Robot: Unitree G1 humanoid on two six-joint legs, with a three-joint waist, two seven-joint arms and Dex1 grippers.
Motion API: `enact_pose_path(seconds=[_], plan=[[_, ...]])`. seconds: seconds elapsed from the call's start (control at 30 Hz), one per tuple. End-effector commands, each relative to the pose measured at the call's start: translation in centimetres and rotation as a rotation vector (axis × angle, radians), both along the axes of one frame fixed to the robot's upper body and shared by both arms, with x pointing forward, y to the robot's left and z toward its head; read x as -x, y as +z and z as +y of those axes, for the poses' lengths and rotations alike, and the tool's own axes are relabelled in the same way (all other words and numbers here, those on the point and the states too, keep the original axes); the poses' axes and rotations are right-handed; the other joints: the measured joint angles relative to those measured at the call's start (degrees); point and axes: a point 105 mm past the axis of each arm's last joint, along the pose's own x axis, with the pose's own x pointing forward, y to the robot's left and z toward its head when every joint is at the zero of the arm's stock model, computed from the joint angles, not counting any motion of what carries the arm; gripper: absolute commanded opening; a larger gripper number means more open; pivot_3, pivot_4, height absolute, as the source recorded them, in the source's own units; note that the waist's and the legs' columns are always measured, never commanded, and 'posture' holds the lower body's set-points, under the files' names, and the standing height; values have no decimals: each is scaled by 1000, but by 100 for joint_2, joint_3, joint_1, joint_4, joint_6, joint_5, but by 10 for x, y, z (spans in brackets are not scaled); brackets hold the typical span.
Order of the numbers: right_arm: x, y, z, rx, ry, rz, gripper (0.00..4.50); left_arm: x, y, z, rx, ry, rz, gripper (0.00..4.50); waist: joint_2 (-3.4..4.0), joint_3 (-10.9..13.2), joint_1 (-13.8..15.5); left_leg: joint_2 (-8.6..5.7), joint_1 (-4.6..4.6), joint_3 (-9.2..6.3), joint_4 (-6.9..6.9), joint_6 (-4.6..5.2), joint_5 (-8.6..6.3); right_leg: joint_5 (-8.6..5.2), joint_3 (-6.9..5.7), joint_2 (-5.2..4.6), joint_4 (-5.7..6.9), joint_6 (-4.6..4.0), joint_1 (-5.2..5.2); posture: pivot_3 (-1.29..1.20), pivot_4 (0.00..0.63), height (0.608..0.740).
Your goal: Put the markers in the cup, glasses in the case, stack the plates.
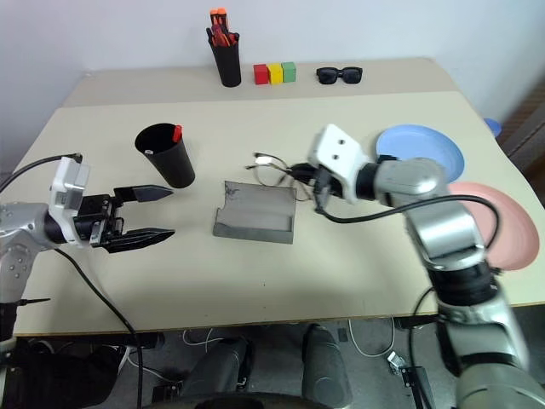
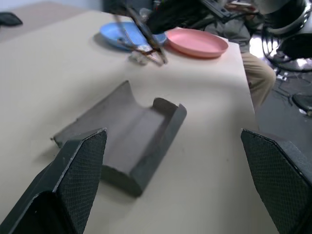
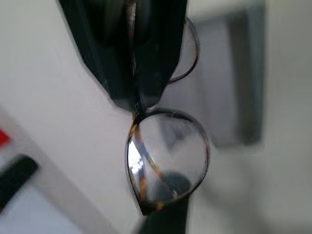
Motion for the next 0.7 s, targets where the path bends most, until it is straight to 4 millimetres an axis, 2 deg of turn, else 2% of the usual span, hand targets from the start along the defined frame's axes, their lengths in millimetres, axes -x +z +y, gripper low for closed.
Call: enact_pose_path(seconds=[0.03,0.2,0.3,0.4,0.6,0.7], plan=[[-6,4,25,-31,-1,-26,17,6,11,-2,1,-8,-44,4500,0,0,5,0,0,-1,0,-1,1,0,0,0,2,-1,-3,0,150,740],[-10,-13,40,-30,1,42,17,9,11,-2,2,4,-45,4500,0,0,5,-6,-12,-1,0,-3,2,3,0,-4,5,-3,-16,0,150,740],[-8,-40,38,60,6,106,17,10,10,-2,3,13,-43,4500,0,0,-18,-5,-12,0,-4,-3,2,3,0,2,8,-5,-22,0,150,740],[-5,-52,34,88,-6,154,17,11,10,-3,7,20,-44,4500,1,0,-23,-4,-12,1,-7,-3,2,3,0,4,10,-6,-25,0,150,740],[-1,-64,31,140,0,197,17,10,9,-3,6,26,-52,4500,2,1,-24,-4,-11,2,-7,-3,2,4,0,4,13,-6,-25,0,150,740],[-8,-69,26,175,-37,174,17,9,9,-4,6,28,-56,4500,1,1,-24,-4,-11,3,-7,-3,2,4,0,4,12,-6,-25,0,150,740]])
